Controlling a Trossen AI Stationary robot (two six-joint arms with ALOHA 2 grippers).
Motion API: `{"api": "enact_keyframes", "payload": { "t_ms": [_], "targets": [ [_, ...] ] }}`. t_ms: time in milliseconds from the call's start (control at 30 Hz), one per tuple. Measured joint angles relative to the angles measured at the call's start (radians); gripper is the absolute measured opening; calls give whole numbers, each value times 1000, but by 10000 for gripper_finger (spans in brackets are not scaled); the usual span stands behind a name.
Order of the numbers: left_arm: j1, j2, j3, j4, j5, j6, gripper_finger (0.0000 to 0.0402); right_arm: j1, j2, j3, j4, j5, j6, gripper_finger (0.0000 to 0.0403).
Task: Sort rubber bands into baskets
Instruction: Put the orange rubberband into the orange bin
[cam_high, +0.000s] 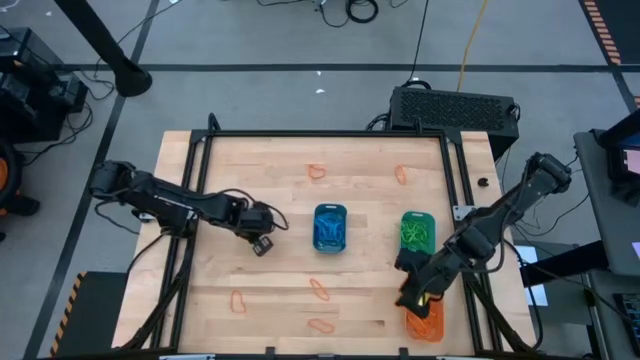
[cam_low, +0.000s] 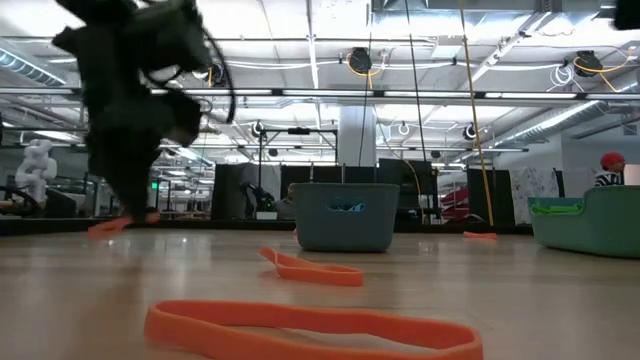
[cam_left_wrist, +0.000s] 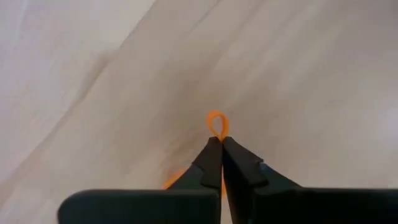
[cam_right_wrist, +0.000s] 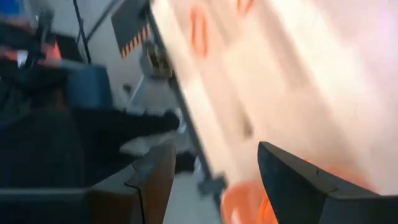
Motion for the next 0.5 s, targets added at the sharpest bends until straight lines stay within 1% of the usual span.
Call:
{"api": "enact_keyframes", "payload": {
  "t_ms": [100,233,333,500],
  "targets": [
    [-16,-14,52,62,-4,-1,4,-33,2,0,22,96,-77,219],
    [-24,-43,125,225,-6,1,3,-80,4,0,78,245,-192,219],
    [-28,-64,162,387,-9,-1,3,-108,4,0,150,343,-294,219],
    [-35,-76,183,700,-16,-8,3,-156,14,0,302,431,-472,219]
  ]
}}
